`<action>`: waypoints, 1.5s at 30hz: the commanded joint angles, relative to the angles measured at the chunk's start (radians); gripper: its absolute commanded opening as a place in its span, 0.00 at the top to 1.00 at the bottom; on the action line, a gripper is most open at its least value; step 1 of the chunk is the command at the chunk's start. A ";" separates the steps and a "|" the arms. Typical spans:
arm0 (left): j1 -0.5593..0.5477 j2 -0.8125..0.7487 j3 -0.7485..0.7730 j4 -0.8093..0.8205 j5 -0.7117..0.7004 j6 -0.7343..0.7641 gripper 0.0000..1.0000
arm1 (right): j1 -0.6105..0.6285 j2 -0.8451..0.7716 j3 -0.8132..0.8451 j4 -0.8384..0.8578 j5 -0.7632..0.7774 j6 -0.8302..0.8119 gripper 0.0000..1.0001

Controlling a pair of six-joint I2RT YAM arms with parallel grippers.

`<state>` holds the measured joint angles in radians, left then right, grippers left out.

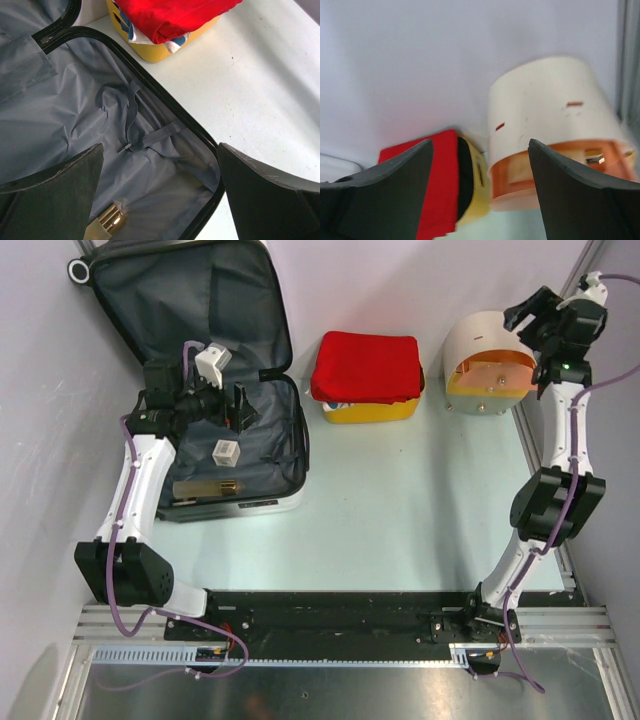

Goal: Open, take out, and arrange the luggage

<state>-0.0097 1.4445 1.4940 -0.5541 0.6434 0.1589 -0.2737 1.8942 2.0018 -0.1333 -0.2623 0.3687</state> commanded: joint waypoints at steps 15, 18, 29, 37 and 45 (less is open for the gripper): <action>0.007 -0.013 -0.006 0.025 0.002 -0.024 0.00 | 0.097 0.201 0.187 -0.293 0.365 0.481 0.22; 0.007 -0.007 0.000 0.023 -0.002 -0.025 0.00 | 0.097 0.229 0.199 -0.287 0.377 0.487 0.23; 0.007 0.010 0.021 0.023 -0.028 -0.033 0.00 | 0.093 0.370 0.337 -0.240 0.419 0.530 0.28; 0.007 0.033 0.061 0.022 -0.034 -0.042 0.00 | 0.099 0.404 0.350 -0.178 0.348 0.561 0.49; 0.007 0.073 0.118 0.022 -0.016 -0.047 0.00 | 0.085 0.382 0.302 -0.101 0.298 0.582 0.79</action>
<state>-0.0097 1.5082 1.5486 -0.5503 0.6209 0.1566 -0.2020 2.2486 2.3203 -0.4255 0.0937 0.8982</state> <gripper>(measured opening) 0.996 0.290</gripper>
